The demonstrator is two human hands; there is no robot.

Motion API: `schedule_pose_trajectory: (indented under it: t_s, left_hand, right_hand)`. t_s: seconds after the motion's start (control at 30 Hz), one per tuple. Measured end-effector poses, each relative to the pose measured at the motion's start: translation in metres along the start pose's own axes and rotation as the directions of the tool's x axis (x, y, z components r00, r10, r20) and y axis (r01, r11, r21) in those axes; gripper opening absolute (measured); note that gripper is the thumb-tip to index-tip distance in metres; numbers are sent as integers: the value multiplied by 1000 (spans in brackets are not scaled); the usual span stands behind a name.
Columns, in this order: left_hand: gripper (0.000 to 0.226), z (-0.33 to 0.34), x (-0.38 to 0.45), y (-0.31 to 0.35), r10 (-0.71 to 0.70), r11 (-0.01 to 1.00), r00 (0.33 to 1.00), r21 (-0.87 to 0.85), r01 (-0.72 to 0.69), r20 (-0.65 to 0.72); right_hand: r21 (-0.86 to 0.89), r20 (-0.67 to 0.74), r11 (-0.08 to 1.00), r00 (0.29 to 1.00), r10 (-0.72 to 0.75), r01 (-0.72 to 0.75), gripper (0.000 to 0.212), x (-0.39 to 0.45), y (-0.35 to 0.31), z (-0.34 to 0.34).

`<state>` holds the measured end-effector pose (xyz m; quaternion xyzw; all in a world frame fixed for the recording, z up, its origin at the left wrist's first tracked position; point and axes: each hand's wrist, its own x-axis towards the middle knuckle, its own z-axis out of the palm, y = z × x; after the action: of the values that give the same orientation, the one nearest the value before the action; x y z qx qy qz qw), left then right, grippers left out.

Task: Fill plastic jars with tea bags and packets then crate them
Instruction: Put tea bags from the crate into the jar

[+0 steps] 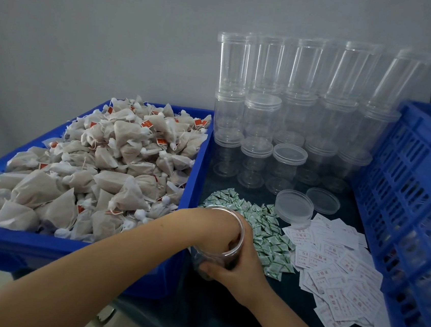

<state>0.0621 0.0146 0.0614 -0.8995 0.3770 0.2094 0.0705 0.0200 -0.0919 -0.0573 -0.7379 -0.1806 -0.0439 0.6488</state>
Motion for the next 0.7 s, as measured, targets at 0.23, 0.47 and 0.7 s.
schedule_pose_trajectory:
  t_s: [0.23,0.47,0.7]
  left_hand:
    - [26,-24,-21,-3,39,983,996,-183,-24,75]
    - [13,-56,-34,-53,-193,898,889,-439,-10,-415]
    - [28,-24,3,-110,-485,869,576,-438,231,-658]
  right_hand:
    - [1,13,1000,999,31,-31,96,0,-2,0]
    - [-31,6,998,999,50,-49,96,-2,0,0]
    - [-37,6,998,998,55,-55,96,-2,-2,-1]
